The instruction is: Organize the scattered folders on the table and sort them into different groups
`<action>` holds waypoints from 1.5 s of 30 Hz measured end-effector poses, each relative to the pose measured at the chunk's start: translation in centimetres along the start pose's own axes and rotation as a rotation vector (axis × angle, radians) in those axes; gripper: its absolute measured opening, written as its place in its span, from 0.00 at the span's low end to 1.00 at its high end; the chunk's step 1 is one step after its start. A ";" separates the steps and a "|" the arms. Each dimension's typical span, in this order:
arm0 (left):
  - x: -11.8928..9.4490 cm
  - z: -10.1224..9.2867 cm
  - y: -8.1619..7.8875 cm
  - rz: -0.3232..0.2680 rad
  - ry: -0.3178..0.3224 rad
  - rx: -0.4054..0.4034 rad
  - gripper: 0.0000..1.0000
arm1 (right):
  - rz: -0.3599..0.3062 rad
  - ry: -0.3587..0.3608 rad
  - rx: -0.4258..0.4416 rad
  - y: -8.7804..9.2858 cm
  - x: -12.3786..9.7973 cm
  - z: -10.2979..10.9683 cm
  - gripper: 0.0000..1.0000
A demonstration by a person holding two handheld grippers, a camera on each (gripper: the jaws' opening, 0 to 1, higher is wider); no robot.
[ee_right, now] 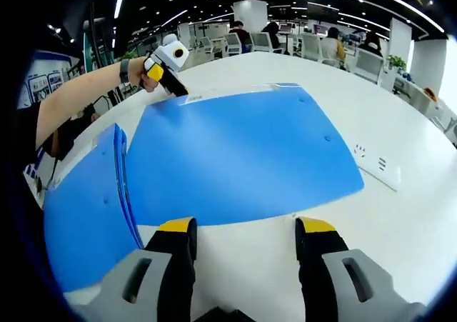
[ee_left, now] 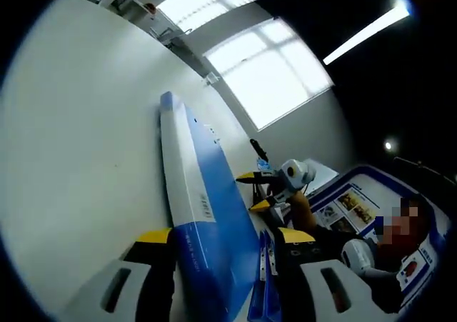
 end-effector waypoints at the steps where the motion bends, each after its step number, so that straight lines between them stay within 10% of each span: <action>1: -0.2 0.3 -0.3 -0.003 0.003 -0.005 0.56 | -0.002 0.004 -0.013 0.0 0.3 0.0 0.58; 16: 0.8 0.3 -0.3 -0.079 0.037 -0.037 0.52 | -0.047 0.034 0.008 -0.8 0.4 0.2 0.58; 28: 2.4 1.5 -0.3 -0.139 0.004 -0.099 0.25 | -0.082 0.053 0.030 -1.3 0.5 -0.1 0.61; 33: 2.6 1.7 -0.3 -0.151 -0.146 -0.192 0.19 | -0.106 0.072 0.045 -1.4 0.7 -0.5 0.63; 45: 1.8 -1.0 -2.6 -0.453 -0.049 -0.245 0.15 | -0.167 0.022 0.272 -0.9 -1.1 -1.9 0.72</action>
Point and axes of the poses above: the point that each gripper's makers call its tool centre point, and the gripper's own axes: x roughly forward along the fingers, z roughly to its left, y roughly out of its underside, the point moved 6 cm from there along -x, roughly backward along the fingers
